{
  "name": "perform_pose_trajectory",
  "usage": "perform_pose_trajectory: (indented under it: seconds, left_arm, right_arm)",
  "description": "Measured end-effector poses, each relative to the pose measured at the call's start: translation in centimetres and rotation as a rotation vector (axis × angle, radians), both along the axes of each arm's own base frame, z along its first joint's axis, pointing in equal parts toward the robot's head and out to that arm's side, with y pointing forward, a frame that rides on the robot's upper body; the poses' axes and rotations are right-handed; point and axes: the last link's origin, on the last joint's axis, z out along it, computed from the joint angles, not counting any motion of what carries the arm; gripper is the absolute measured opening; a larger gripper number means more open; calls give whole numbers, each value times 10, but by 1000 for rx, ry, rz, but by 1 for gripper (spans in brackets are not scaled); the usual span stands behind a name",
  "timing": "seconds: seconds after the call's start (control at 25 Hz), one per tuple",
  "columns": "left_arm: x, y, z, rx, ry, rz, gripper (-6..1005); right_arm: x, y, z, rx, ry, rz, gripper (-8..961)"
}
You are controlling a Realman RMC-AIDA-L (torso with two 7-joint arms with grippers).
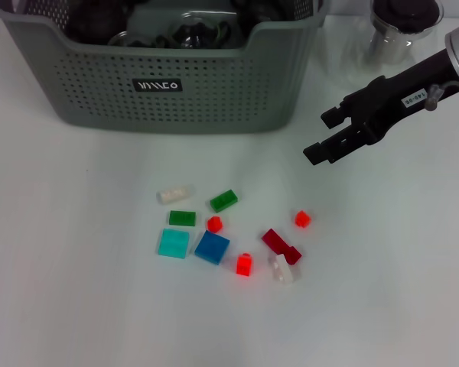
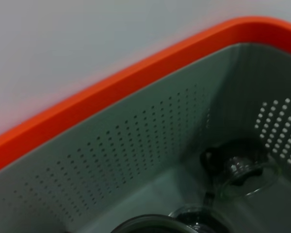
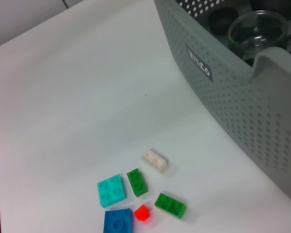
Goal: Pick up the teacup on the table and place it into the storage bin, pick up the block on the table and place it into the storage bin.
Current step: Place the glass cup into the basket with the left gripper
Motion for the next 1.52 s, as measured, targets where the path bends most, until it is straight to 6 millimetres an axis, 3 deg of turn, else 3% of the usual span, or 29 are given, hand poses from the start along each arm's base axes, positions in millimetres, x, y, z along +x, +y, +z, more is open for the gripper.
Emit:
perform_pose_trajectory:
  seconds: [0.68, 1.32, 1.52]
  left_arm:
    - [-23, -3, -16, -3, -1, 59, 47]
    - [-25, -11, -29, -57, 38, 57, 60]
    - [-26, -12, -27, -55, 37, 59, 113]
  right_arm:
    - [4, -3, -2, -6, -5, -3, 918]
    - [6, -3, -4, -4, -15, 1, 919]
    - [6, -3, -4, -4, -15, 0, 919]
